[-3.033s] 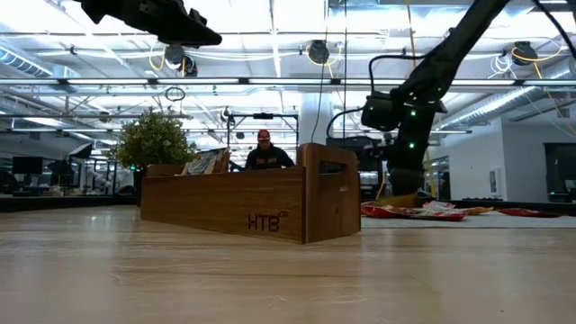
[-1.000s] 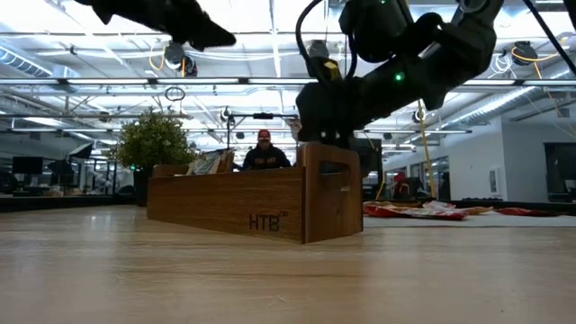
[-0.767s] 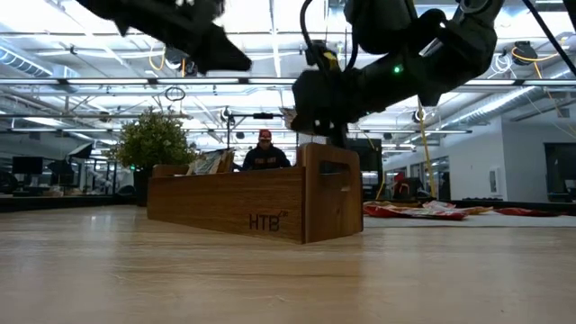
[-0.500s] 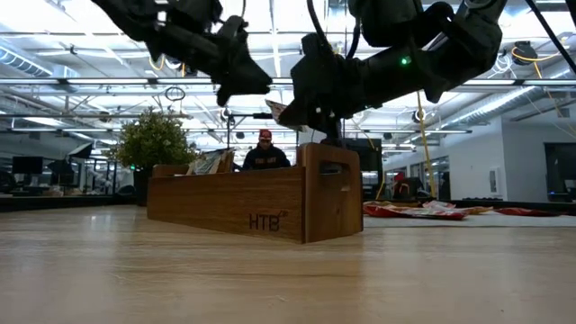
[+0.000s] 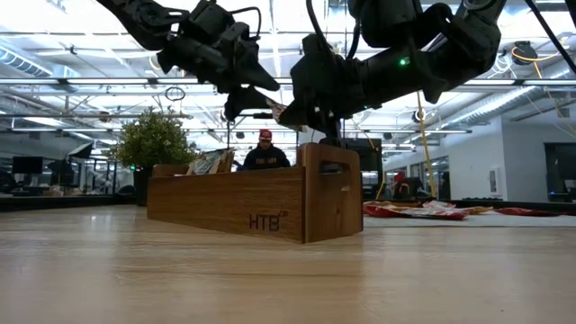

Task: Pick & Place Tea
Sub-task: Put the brown tea bag into the left section of the wooden organizer

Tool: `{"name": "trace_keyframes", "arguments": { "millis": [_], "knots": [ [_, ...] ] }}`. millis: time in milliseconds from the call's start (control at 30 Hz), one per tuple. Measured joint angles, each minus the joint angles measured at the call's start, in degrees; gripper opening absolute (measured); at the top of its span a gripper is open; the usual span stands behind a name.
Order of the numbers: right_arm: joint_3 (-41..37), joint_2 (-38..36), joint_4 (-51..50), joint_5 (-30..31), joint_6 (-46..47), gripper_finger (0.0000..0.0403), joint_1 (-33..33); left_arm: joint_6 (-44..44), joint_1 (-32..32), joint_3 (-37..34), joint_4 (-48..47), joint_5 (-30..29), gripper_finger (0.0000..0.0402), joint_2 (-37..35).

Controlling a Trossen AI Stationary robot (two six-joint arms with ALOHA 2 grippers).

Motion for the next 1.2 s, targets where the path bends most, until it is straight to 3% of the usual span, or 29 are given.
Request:
{"name": "trace_keyframes", "arguments": {
  "millis": [233,433,567,733,867,1000,1100,1200],
  "knots": [
    [0.02,0.00,1.52,-0.01,-0.13,0.0000,0.00,0.81,-2.26,0.00,-0.66,-0.93,0.0180,0.00],
    [0.02,0.00,1.52,0.00,-0.17,0.0000,0.09,0.67,-2.06,0.00,-0.76,-1.69,0.0142,0.04],
    [0.02,0.00,1.50,-0.01,-0.07,0.0000,0.13,1.27,-1.83,0.04,-0.31,-2.05,0.0092,0.63],
    [0.02,0.00,1.49,0.00,0.95,0.0000,0.54,8.69,-1.75,0.05,0.22,-2.20,0.0010,0.59],
    [0.07,0.00,1.54,-0.02,12.11,0.0000,1.54,20.70,-1.61,0.04,-2.34,-1.30,0.0004,-0.65],
    [0.07,-0.19,1.11,1.54,27.00,0.0000,2.39,40.32,-1.33,0.05,-9.95,-1.84,0.0003,-4.35],
    [0.07,-0.26,0.96,4.27,31.71,0.0000,2.87,52.09,-1.42,-0.53,-17.17,-1.28,0.0003,-6.44],
    [0.07,-0.28,0.66,6.19,32.83,0.0000,3.08,63.42,-1.14,-1.14,-26.49,4.16,0.0003,-8.08]
  ]
}}
